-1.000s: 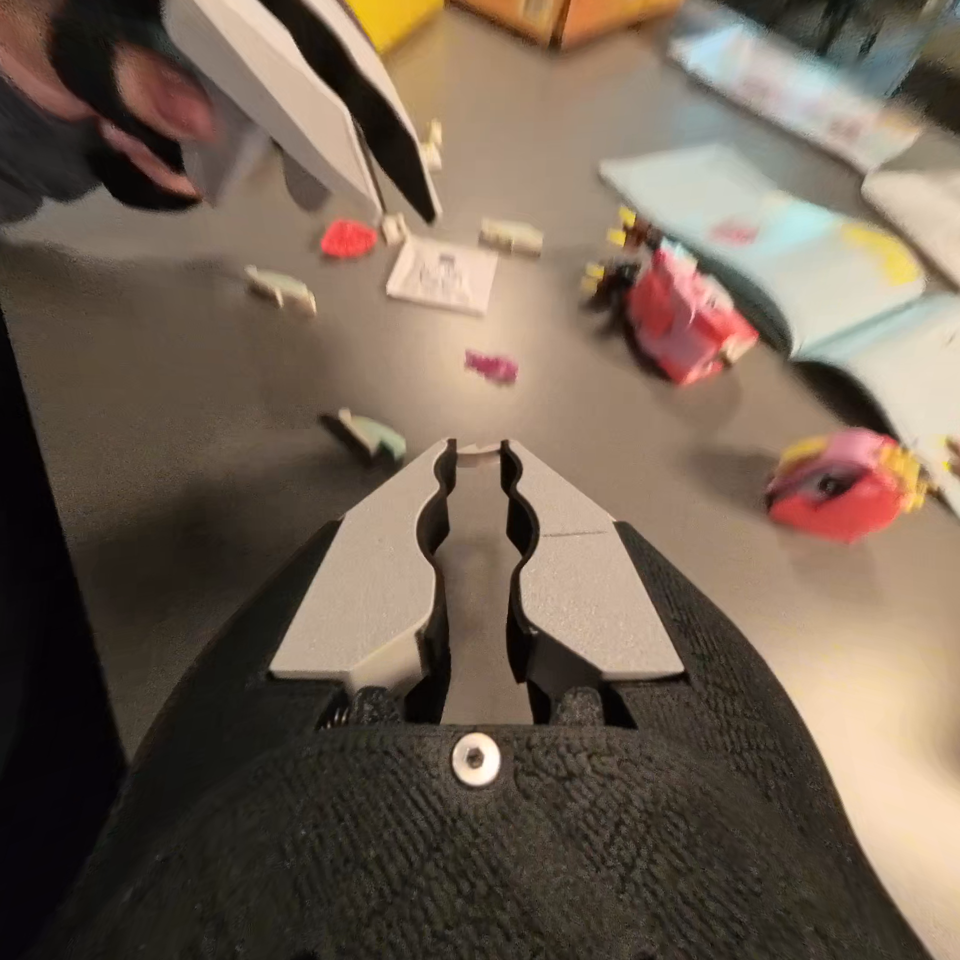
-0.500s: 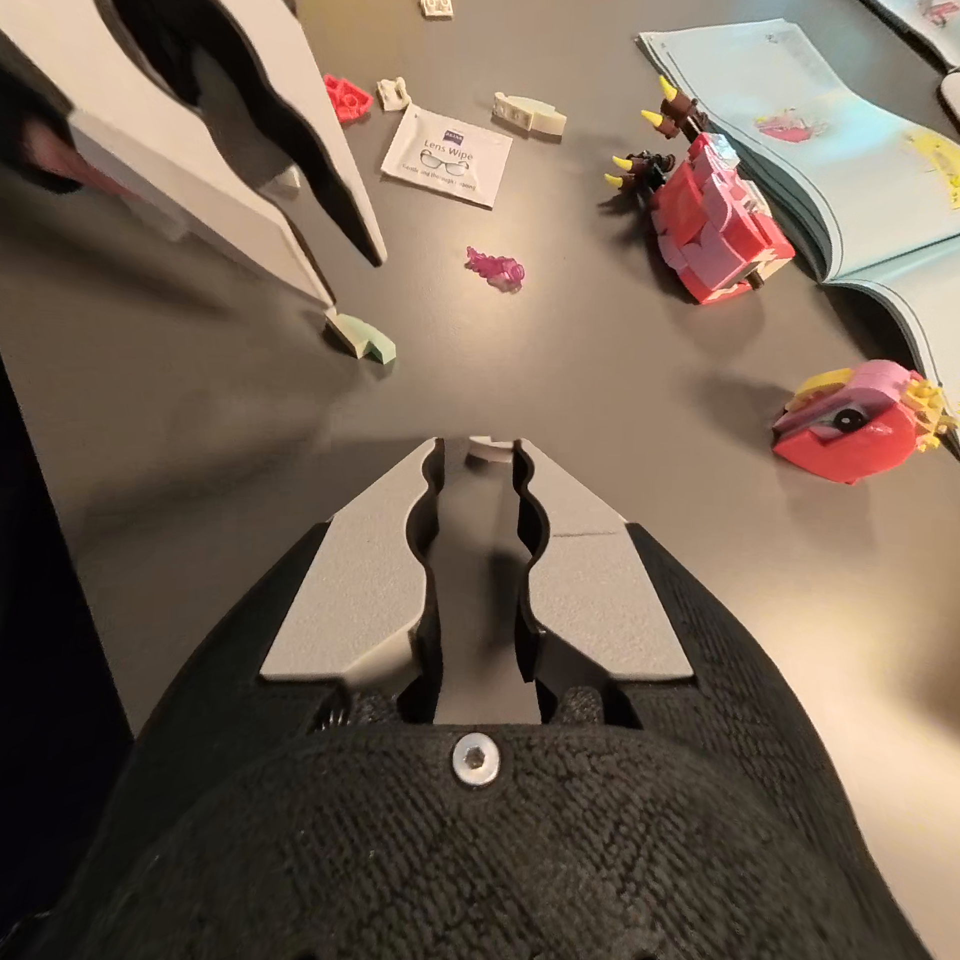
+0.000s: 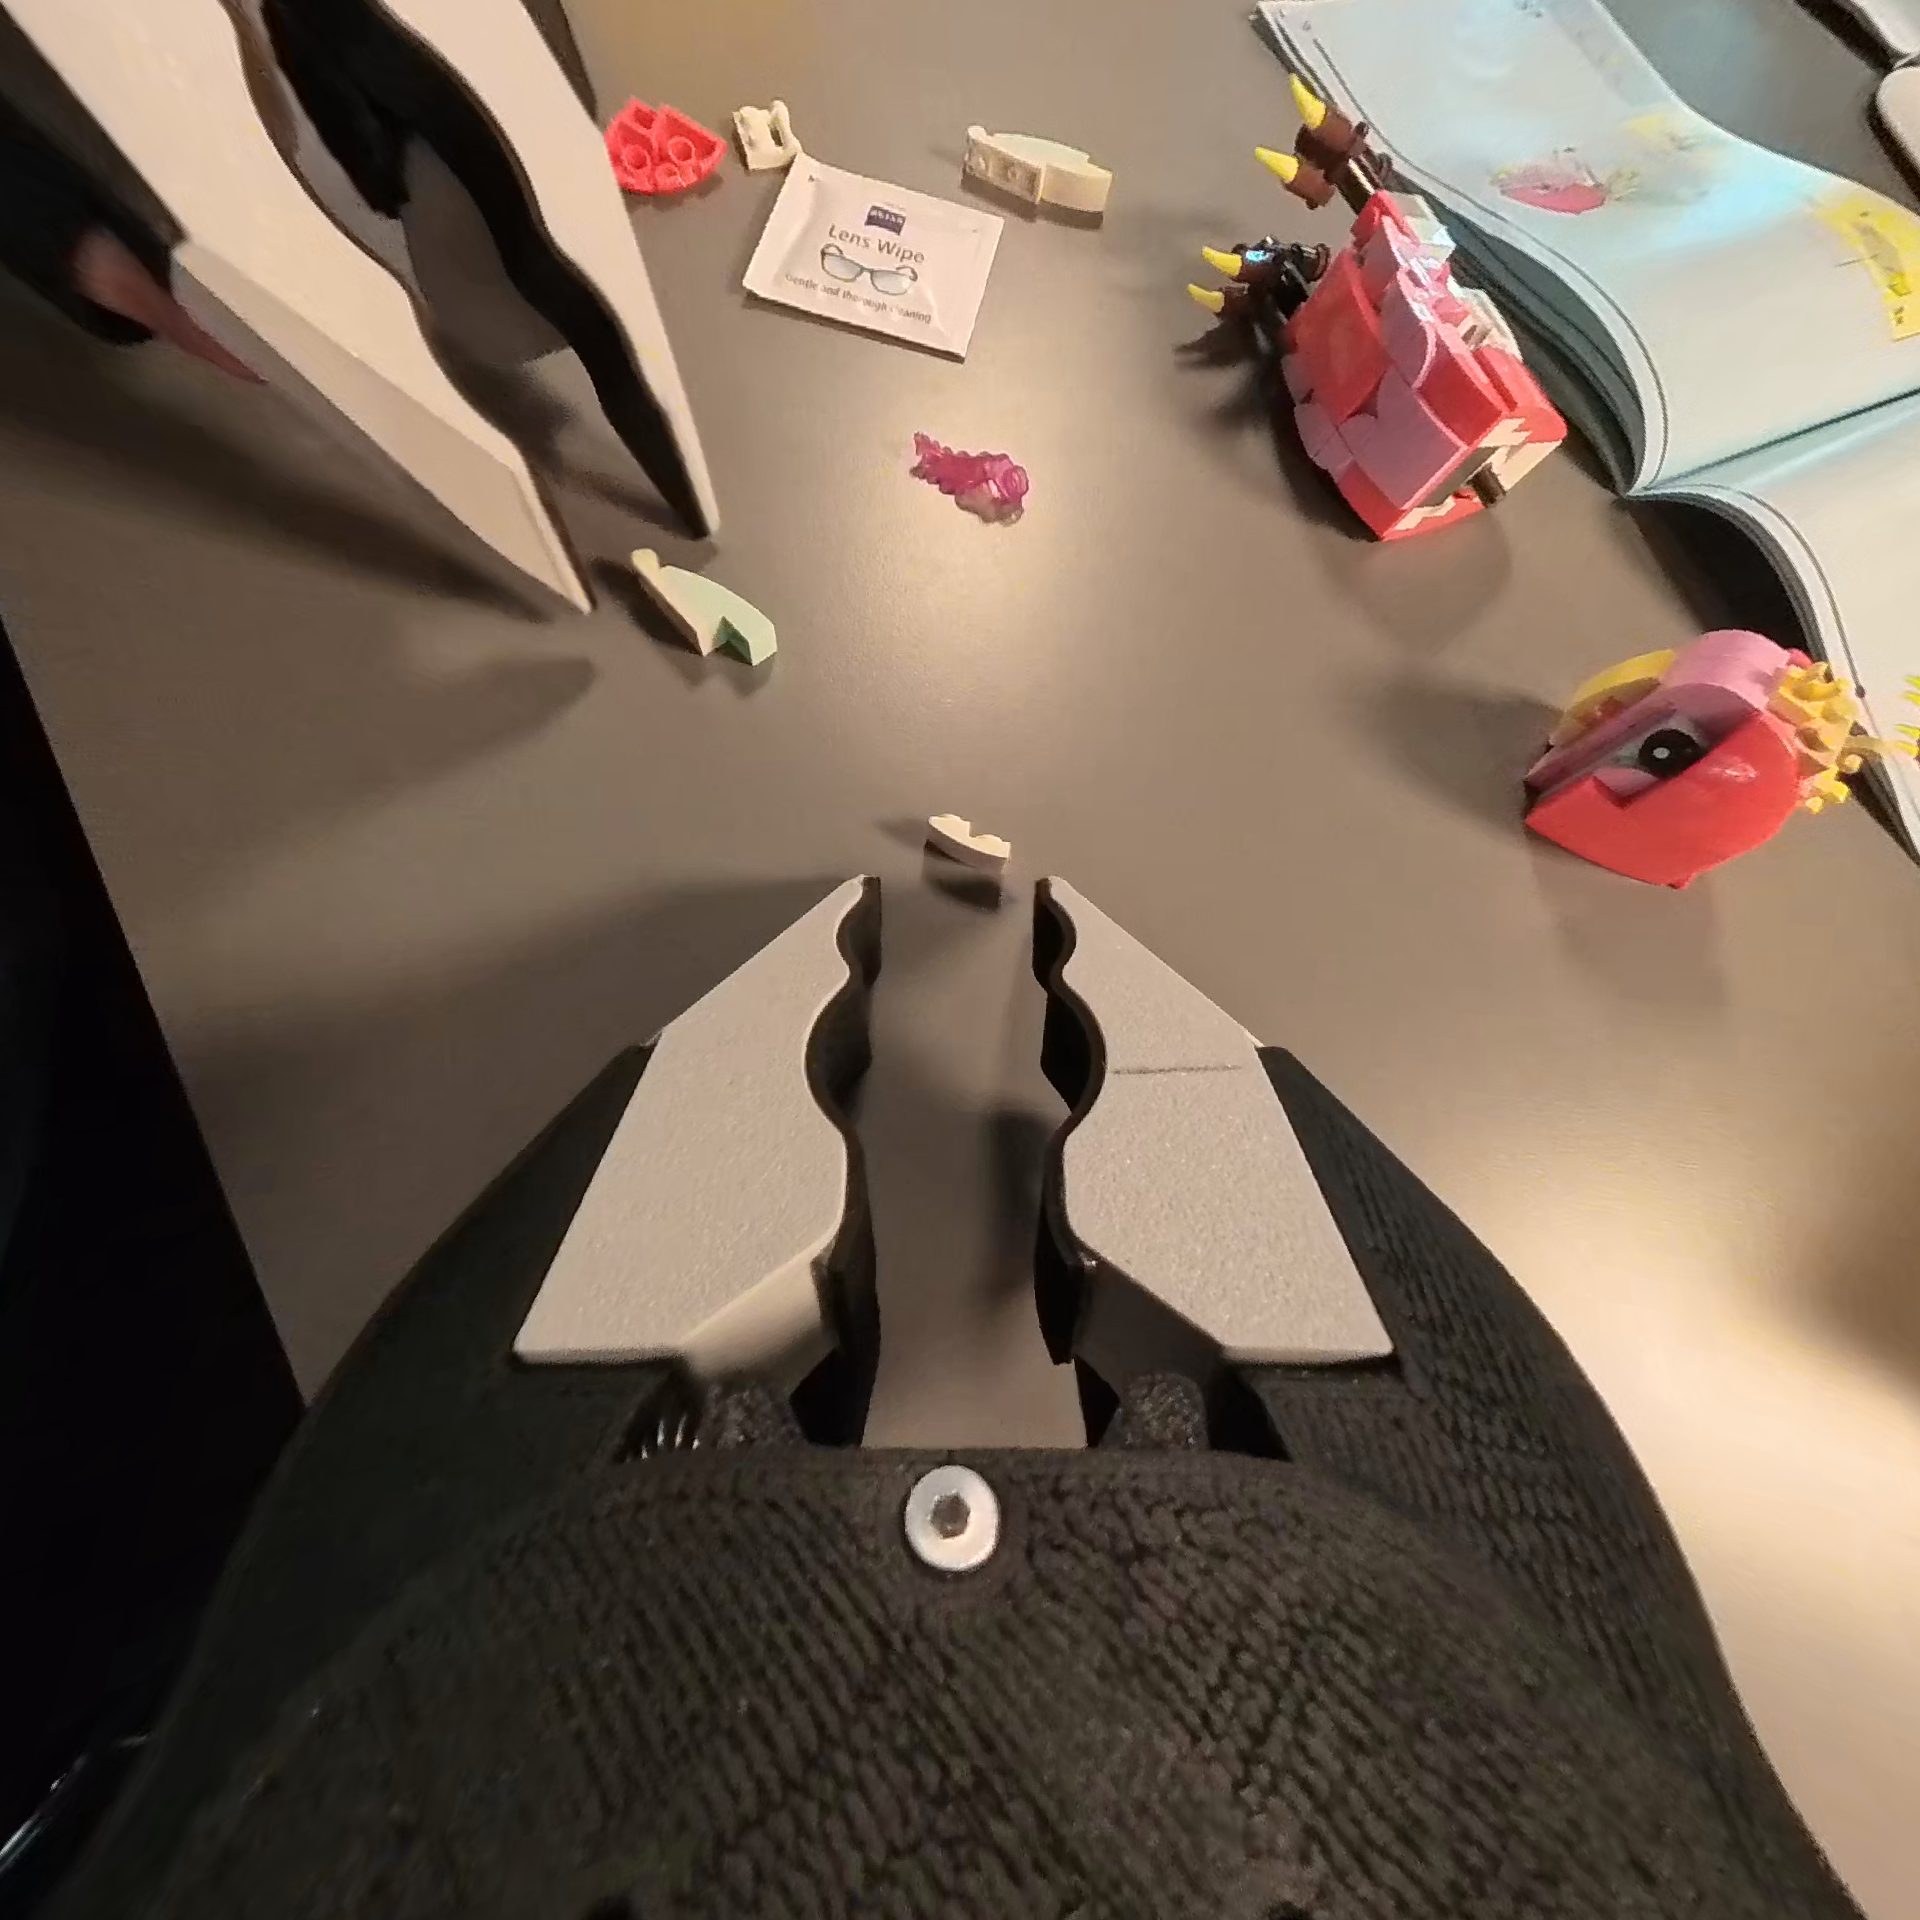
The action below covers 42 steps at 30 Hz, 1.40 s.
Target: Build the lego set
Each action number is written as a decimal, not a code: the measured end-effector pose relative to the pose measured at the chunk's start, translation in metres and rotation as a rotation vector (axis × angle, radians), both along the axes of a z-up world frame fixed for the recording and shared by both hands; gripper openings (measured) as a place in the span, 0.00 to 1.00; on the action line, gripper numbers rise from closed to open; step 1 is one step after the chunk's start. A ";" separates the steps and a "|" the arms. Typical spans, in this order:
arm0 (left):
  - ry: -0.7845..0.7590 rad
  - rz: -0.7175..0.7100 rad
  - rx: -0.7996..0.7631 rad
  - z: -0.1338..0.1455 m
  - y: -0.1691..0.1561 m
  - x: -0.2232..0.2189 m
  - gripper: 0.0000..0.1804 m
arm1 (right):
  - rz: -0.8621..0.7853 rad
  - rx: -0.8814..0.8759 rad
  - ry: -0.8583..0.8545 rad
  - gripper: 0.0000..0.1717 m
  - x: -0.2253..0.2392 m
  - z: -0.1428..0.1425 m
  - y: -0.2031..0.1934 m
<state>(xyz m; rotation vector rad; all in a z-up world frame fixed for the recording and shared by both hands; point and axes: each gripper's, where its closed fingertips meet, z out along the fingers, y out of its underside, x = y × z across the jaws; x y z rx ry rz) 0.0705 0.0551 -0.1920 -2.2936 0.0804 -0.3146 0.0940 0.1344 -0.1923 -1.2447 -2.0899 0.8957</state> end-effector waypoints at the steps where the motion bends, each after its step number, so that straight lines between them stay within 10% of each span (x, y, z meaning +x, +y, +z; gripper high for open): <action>1: 0.005 -0.004 0.003 0.000 0.000 0.000 0.16 | 0.002 0.002 0.000 0.16 0.000 0.000 0.001; 22: 0.166 -0.032 0.038 -0.004 0.008 -0.003 0.15 | 0.069 -0.186 -0.035 0.27 -0.003 0.004 -0.007; 42: 0.165 -0.026 0.040 -0.004 0.008 -0.003 0.15 | -0.196 -0.152 -0.012 0.20 -0.005 0.002 0.004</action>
